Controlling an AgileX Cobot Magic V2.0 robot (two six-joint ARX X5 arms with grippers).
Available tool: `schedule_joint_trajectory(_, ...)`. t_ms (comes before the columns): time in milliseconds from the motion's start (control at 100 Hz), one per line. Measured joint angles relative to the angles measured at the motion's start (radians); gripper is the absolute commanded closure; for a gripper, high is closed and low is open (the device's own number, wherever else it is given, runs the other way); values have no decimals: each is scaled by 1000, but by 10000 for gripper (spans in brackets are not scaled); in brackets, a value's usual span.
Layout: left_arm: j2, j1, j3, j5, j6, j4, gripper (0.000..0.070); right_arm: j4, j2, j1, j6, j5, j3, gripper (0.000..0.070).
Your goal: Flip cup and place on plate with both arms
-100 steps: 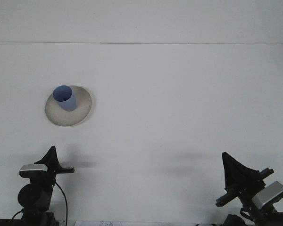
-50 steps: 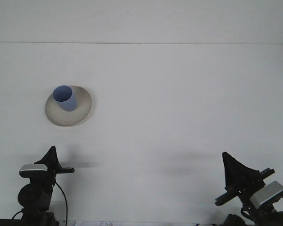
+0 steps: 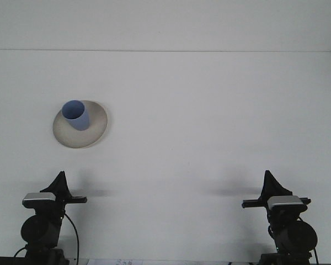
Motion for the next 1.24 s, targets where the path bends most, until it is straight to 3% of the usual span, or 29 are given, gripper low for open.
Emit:
schedule_joint_trajectory(260, 0, 0, 0, 0, 0, 0, 686, 62, -57, -75, 0, -28, -144, 693)
schedule_joint_trajectory(1240, 0, 0, 0, 0, 0, 0, 686, 9, -57, -77, 0, -29, -146, 694)
